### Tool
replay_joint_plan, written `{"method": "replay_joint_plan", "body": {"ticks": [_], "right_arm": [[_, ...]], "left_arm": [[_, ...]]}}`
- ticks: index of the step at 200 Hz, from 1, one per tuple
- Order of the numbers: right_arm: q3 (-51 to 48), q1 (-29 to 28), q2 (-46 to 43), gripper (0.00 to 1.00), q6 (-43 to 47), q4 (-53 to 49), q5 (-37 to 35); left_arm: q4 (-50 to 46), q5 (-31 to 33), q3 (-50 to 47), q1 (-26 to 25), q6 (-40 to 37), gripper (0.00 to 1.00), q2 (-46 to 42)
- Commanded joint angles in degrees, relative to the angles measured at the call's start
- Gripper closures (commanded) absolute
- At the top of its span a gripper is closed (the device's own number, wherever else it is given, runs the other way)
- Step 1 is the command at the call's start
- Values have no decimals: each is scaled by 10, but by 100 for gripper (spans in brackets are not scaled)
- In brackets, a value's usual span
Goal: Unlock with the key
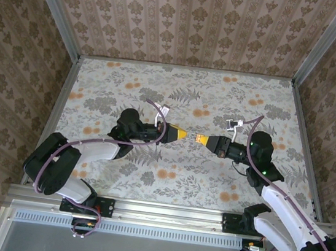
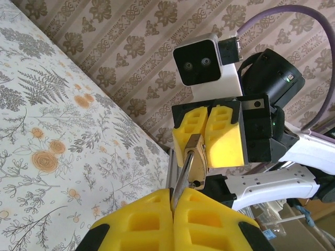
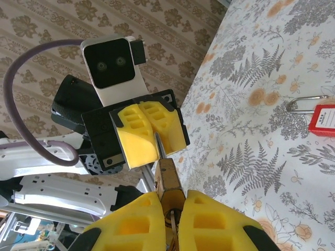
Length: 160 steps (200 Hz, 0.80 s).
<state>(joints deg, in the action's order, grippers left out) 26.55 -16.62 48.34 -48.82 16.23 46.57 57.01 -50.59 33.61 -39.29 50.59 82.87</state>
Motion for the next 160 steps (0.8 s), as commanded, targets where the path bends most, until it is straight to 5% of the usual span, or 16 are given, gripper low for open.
{"method": "replay_joint_plan", "body": {"ticks": [1, 31, 40, 53, 92, 124, 146, 160], "right_arm": [[-3, 16, -4, 99, -24, 40, -10], [2, 17, -7, 99, -36, 42, -6], [4, 16, -5, 99, -43, 45, -4], [6, 17, -3, 100, -44, 44, -1], [13, 17, -12, 100, -28, 12, -13], [10, 16, -5, 99, -34, 18, -17], [6, 16, 1, 99, -37, 19, -30], [6, 17, 5, 99, -43, 30, -33]], "left_arm": [[19, -1, -9, 18, -4, 100, -11], [18, -13, -13, 27, -9, 99, -14], [5, -14, -11, 27, -16, 88, -16], [-27, -5, -9, 27, -39, 55, -20], [-145, 68, -14, 30, -107, 31, -73], [-413, 261, 41, -33, -259, 35, -148], [-446, 272, 61, -46, -274, 73, -143], [-466, 274, 72, -57, -282, 86, -125]]}}
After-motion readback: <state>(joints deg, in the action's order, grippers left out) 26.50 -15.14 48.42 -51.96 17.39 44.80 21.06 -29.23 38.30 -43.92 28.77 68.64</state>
